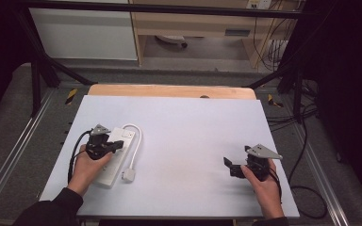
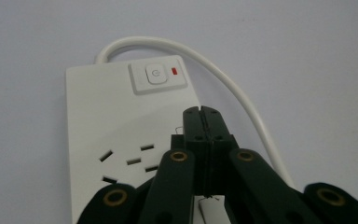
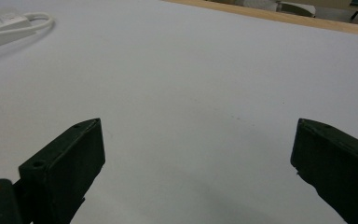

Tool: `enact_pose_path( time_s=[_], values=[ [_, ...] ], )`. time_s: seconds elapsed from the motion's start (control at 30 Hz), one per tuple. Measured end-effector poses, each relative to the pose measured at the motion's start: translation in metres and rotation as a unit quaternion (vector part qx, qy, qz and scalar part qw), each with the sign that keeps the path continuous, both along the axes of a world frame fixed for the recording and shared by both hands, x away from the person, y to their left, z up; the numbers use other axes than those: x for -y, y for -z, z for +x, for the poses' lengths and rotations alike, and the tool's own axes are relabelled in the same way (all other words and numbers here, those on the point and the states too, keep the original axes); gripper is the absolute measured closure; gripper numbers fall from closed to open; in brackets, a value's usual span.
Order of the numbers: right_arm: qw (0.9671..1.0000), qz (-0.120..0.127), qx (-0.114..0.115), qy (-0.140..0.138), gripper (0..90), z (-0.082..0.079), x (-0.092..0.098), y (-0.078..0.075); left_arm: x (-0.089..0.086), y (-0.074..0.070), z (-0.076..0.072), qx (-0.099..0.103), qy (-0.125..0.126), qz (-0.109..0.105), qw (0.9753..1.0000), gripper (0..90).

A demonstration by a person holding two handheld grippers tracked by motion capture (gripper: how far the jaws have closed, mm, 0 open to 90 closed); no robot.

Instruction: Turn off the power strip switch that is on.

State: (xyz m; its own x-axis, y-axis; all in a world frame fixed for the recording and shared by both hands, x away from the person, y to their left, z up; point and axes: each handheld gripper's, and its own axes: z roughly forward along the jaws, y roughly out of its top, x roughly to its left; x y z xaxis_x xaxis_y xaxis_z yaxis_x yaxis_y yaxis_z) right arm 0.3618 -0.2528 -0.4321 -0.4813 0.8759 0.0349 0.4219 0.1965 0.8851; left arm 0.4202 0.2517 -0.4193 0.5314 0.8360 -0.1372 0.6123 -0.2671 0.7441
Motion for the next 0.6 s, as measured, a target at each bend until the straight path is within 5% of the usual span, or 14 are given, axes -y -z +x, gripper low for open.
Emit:
enact_pose_path(
  time_s=[0.6],
  values=[
    [1.0000, -0.001, 0.001, -0.001, 3.3, 0.0001, -0.0002, 0.0000, 0.0003, 0.0064, -0.0012, -0.007, 0.003, 0.011, 0.9999, 90.0]
  ],
)
